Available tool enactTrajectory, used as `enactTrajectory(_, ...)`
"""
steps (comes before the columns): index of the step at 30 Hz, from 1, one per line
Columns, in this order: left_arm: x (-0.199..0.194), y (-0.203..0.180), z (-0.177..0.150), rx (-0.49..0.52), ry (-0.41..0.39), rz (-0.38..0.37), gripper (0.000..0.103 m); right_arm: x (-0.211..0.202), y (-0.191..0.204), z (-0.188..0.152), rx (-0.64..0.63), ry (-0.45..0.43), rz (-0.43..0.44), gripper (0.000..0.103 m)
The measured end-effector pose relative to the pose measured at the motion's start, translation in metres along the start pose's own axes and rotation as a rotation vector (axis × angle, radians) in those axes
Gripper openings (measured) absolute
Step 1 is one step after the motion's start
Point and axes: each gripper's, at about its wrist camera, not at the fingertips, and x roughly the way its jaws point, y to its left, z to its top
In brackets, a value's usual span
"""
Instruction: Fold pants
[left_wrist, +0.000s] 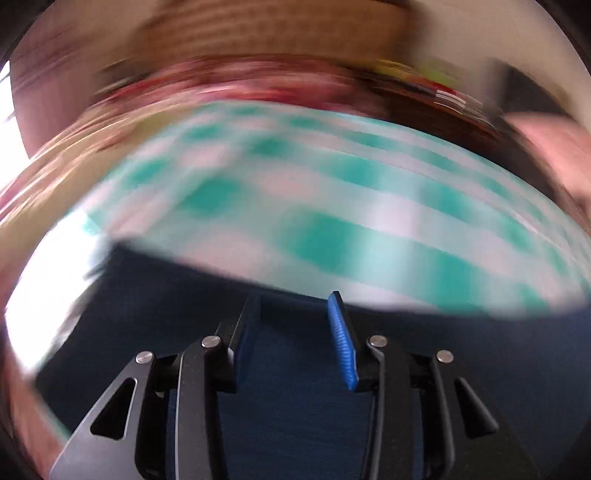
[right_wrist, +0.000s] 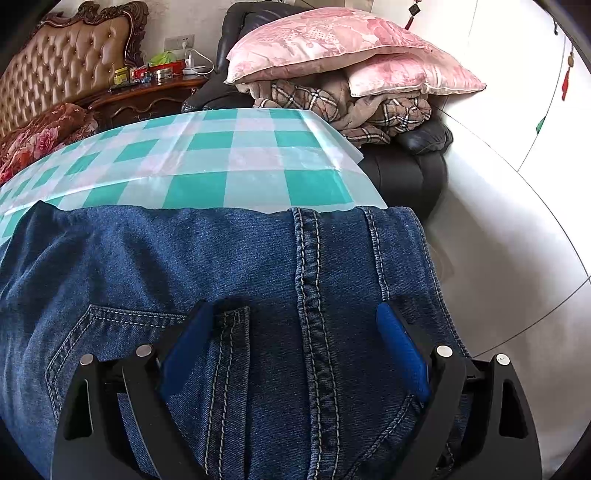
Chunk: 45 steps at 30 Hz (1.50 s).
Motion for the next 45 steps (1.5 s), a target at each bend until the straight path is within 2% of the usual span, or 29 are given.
enactTrajectory(1, -0.008, 0.015, 0.005, -0.073, -0.043, 0.008, 0.038, -0.001, 0.000, 0.000, 0.000, 0.000, -0.002, 0.086)
enactTrajectory(2, -0.027, 0.025, 0.007, -0.103, -0.126, -0.006, 0.047, -0.003, 0.000, 0.001, -0.002, 0.007, -0.006, 0.085)
enactTrajectory(3, -0.041, 0.023, 0.005, -0.084, -0.183, -0.009, 0.057, -0.012, -0.003, 0.003, 0.014, 0.021, -0.023, 0.083)
enactTrajectory(4, -0.062, 0.016, -0.001, -0.022, -0.270, -0.017, 0.061, -0.026, -0.007, 0.004, 0.048, 0.002, -0.021, 0.082)
enactTrajectory(5, -0.078, 0.006, -0.009, 0.040, -0.311, -0.038, 0.067, -0.046, -0.014, 0.003, 0.092, -0.046, 0.008, 0.082)
enactTrajectory(6, -0.089, -0.003, -0.016, 0.088, -0.314, -0.069, 0.067, -0.072, -0.022, -0.001, 0.125, -0.092, 0.053, 0.082)
enactTrajectory(7, -0.102, -0.011, -0.030, 0.113, -0.293, -0.097, 0.067, -0.083, -0.026, -0.005, 0.132, -0.100, 0.050, 0.082)
enactTrajectory(9, -0.118, -0.018, -0.054, 0.103, -0.247, -0.128, 0.067, -0.104, -0.038, -0.022, 0.159, -0.102, 0.025, 0.082)
enactTrajectory(10, -0.126, -0.019, -0.070, 0.082, -0.221, -0.179, 0.066, -0.107, -0.044, -0.031, 0.172, -0.083, 0.021, 0.082)
enactTrajectory(11, -0.131, -0.022, -0.082, 0.065, -0.199, -0.207, 0.059, -0.106, -0.051, -0.041, 0.186, -0.056, 0.009, 0.078)
enactTrajectory(12, -0.132, -0.026, -0.088, 0.061, -0.184, -0.220, 0.048, -0.100, -0.059, -0.053, 0.198, -0.009, -0.008, 0.071)
enactTrajectory(13, -0.135, -0.031, -0.098, 0.074, -0.152, -0.246, 0.042, -0.091, -0.064, -0.060, 0.192, 0.039, -0.016, 0.063)
enactTrajectory(14, -0.137, -0.037, -0.105, 0.095, -0.128, -0.253, 0.035, -0.081, -0.070, -0.069, 0.188, 0.099, -0.042, 0.040)
enactTrajectory(15, -0.137, -0.044, -0.111, 0.110, -0.118, -0.256, 0.031, -0.074, -0.083, -0.078, 0.231, 0.155, -0.052, 0.034)
enactTrajectory(17, -0.153, -0.056, -0.121, 0.144, -0.120, -0.317, 0.031, -0.086, -0.109, -0.088, 0.381, 0.134, 0.070, 0.034)
enactTrajectory(21, -0.187, -0.112, -0.140, 0.293, -0.143, -0.546, 0.031, -0.094, -0.139, -0.097, 0.536, 0.137, 0.206, 0.038)
enactTrajectory(22, -0.201, -0.140, -0.155, 0.365, -0.137, -0.632, 0.031, -0.091, -0.141, -0.097, 0.548, 0.141, 0.224, 0.038)
enactTrajectory(23, -0.211, -0.166, -0.168, 0.432, -0.132, -0.687, 0.031, -0.089, -0.141, -0.095, 0.546, 0.135, 0.222, 0.041)
enactTrajectory(24, -0.217, -0.186, -0.179, 0.488, -0.131, -0.720, 0.031, -0.088, -0.141, -0.092, 0.545, 0.129, 0.223, 0.049)
enactTrajectory(26, -0.233, -0.240, -0.217, 0.667, -0.130, -0.779, 0.032, -0.086, -0.140, -0.087, 0.553, 0.115, 0.244, 0.061)
enactTrajectory(27, -0.241, -0.269, -0.241, 0.771, -0.142, -0.791, 0.032, -0.083, -0.138, -0.084, 0.551, 0.116, 0.258, 0.061)
enactTrajectory(28, -0.246, -0.288, -0.258, 0.833, -0.158, -0.798, 0.032, -0.080, -0.135, -0.083, 0.544, 0.121, 0.262, 0.061)
enactTrajectory(30, -0.251, -0.319, -0.286, 0.943, -0.190, -0.791, 0.034, -0.072, -0.135, -0.080, 0.539, 0.129, 0.256, 0.061)
enactTrajectory(32, -0.253, -0.339, -0.301, 1.002, -0.219, -0.789, 0.034, -0.068, -0.136, -0.077, 0.532, 0.121, 0.255, 0.060)
enactTrajectory(35, -0.257, -0.367, -0.324, 1.112, -0.259, -0.785, 0.034, -0.067, -0.133, -0.074, 0.486, 0.117, 0.201, 0.042)
enactTrajectory(40, -0.253, -0.409, -0.347, 1.212, -0.312, -0.743, 0.034, -0.070, -0.135, -0.075, 0.451, 0.111, 0.190, 0.027)
enactTrajectory(41, -0.253, -0.413, -0.349, 1.224, -0.318, -0.726, 0.032, -0.071, -0.135, -0.075, 0.443, 0.108, 0.189, 0.022)
enactTrajectory(44, -0.249, -0.424, -0.351, 1.246, -0.318, -0.697, 0.005, -0.075, -0.134, -0.074, 0.431, 0.099, 0.194, 0.016)
enactTrajectory(45, -0.251, -0.423, -0.349, 1.244, -0.327, -0.694, 0.004, -0.080, -0.133, -0.072, 0.426, 0.093, 0.194, 0.015)
